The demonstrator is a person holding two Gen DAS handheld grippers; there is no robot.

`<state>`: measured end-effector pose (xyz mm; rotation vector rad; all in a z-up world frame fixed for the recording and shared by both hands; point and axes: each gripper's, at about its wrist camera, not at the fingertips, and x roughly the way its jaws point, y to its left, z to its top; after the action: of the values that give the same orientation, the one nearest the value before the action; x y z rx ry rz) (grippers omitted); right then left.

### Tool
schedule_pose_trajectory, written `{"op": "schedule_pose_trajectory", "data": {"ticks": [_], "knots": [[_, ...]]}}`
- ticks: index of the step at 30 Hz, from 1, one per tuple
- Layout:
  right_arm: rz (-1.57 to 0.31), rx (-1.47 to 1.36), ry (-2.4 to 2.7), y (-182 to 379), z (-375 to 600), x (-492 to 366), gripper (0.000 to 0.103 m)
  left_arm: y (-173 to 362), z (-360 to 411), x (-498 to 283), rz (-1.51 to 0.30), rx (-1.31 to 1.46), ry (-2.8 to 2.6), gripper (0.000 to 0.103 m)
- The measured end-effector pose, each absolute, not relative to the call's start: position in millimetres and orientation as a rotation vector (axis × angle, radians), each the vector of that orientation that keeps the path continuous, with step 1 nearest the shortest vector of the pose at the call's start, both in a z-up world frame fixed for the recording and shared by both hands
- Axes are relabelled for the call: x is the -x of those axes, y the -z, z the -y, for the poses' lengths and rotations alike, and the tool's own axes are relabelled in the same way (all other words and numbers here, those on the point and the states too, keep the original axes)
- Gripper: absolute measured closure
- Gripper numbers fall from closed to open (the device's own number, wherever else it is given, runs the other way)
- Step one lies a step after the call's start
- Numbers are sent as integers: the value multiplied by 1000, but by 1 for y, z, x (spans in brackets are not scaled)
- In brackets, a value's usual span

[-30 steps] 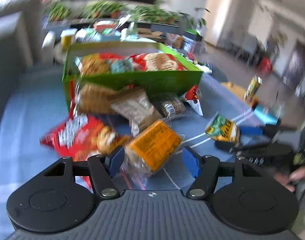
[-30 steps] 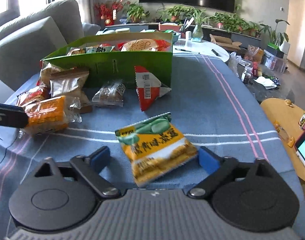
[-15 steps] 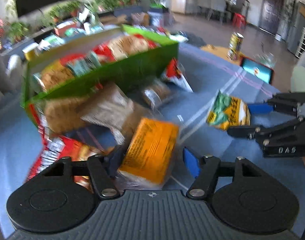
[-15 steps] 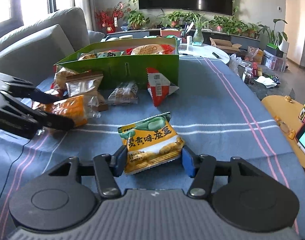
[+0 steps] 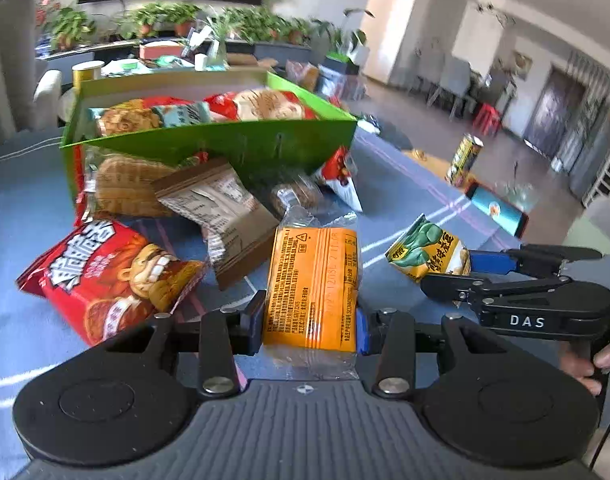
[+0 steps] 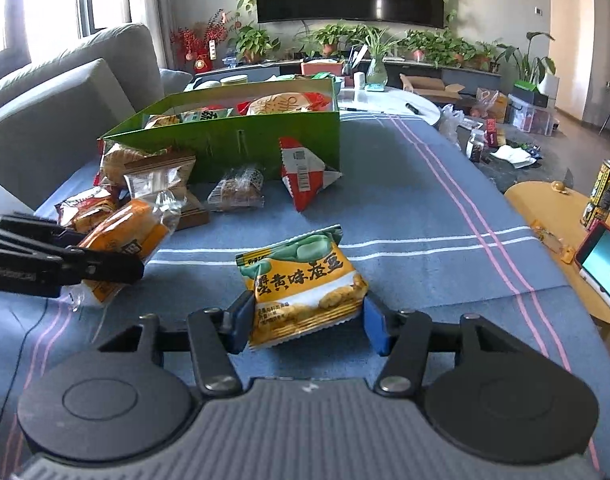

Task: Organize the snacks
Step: 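Carry the pea-snack bag with the right gripper while the left carries the cake into the box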

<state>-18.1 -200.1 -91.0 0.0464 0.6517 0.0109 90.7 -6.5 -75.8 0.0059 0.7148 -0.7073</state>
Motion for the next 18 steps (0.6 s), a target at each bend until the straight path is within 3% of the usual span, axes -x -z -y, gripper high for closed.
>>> {"op": "schedule_pose_trajectory", "data": {"ticks": [18], "knots": [[-535,16,-52,54,176,-2,0,54,-34,-101,-651,213,494,64]]}}
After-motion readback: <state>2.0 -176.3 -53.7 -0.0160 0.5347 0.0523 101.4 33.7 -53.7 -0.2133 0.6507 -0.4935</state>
